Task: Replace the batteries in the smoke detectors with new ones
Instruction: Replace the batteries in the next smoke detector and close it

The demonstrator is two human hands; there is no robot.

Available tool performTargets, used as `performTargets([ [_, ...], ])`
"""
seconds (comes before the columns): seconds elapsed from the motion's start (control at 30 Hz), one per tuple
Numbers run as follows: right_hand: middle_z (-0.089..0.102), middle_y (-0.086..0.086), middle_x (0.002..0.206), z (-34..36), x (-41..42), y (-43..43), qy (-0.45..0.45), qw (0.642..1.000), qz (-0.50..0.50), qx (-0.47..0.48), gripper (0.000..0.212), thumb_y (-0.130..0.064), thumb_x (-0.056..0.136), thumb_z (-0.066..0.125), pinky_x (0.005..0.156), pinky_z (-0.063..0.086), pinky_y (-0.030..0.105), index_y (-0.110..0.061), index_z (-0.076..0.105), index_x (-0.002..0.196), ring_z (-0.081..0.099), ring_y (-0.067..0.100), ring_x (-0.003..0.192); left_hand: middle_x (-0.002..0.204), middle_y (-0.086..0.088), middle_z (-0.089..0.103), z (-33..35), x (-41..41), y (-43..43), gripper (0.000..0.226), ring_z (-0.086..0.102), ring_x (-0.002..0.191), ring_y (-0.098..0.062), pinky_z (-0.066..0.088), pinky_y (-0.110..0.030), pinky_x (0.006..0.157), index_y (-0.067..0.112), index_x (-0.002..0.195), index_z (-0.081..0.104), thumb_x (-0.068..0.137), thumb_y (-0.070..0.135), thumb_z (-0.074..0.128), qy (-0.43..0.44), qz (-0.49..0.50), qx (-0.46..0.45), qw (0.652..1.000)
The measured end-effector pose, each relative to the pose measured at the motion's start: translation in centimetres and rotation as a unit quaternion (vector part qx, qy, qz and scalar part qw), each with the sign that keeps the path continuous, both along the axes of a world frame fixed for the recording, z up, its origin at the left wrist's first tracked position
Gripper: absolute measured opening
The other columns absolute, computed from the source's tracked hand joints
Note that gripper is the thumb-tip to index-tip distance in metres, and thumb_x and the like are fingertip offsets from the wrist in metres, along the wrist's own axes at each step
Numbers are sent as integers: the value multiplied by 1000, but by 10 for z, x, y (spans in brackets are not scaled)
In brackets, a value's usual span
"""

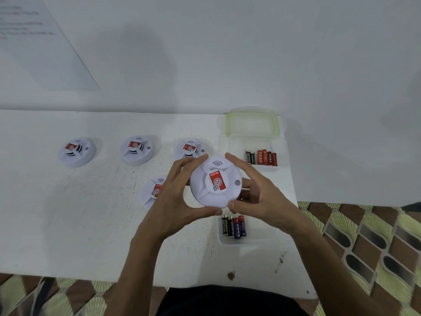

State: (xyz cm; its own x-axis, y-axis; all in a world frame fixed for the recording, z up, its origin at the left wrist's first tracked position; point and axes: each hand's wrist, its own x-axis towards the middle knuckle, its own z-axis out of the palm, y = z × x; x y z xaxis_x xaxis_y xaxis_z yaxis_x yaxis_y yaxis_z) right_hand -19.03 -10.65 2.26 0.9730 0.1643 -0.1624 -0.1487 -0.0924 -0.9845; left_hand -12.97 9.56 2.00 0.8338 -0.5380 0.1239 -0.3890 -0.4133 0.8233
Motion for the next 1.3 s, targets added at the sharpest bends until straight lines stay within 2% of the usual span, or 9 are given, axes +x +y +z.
performTargets([
  [0.13,66,1,119,0,0,0,0,1000,2,4,86,5,85,69,84,58,36,-48,33,142,68,23,94,122,19,29,0,-2,0,80,34,110,-3,24,-16,93,32,121,24,67,89,36,-42,-5,-9,999],
  [0.23,66,2,119,-2,0,1,1,1000,3,8,86,4,84,69,86,58,42,-50,34,141,66,33,97,123,24,31,4,-1,2,87,36,110,5,23,-7,96,39,121,27,55,93,44,-10,8,1,1000],
  [0.37,65,-1,120,-2,1,2,0,1000,2,2,86,3,84,70,85,58,39,-50,34,141,67,28,97,118,26,29,5,-1,2,101,34,108,7,21,-5,98,36,116,24,40,101,40,54,21,2,998],
  [0.43,65,-1,120,-2,1,2,1,1000,2,1,86,3,84,70,85,58,38,-50,34,141,67,26,96,127,24,34,6,-1,3,90,37,112,7,22,-3,96,41,125,28,53,88,56,17,16,19,1000],
  [0.53,65,-2,121,-2,1,3,3,1000,1,-1,86,2,84,70,86,58,39,-50,34,141,67,27,97,143,17,33,8,-1,8,98,30,123,9,23,5,93,42,138,32,55,53,84,6,18,49,999],
  [0.87,59,-7,128,-4,2,11,0,1000,-12,-18,86,-2,82,73,87,58,35,-51,32,139,65,24,106,145,16,32,5,5,16,100,29,123,12,25,5,92,41,139,31,54,55,82,5,10,44,999],
  [1.1,56,-7,129,-7,7,38,4,998,-5,-55,86,-9,82,75,88,58,34,-49,28,141,65,24,102,135,26,33,1,9,42,98,28,114,28,27,6,91,43,138,31,56,46,85,20,12,17,1000],
  [1.23,58,-2,123,-11,18,68,-3,997,9,-77,85,-14,81,76,84,59,37,-45,25,141,67,25,90,131,22,41,-6,13,75,101,39,111,21,34,3,88,41,139,30,57,40,89,32,45,13,998],
  [1.3,59,-3,118,-13,26,87,-15,995,18,-100,83,-19,80,78,80,59,35,-45,25,140,66,23,85,128,21,46,-11,17,95,99,46,110,12,37,0,87,40,138,33,56,47,87,43,61,12,997],
])
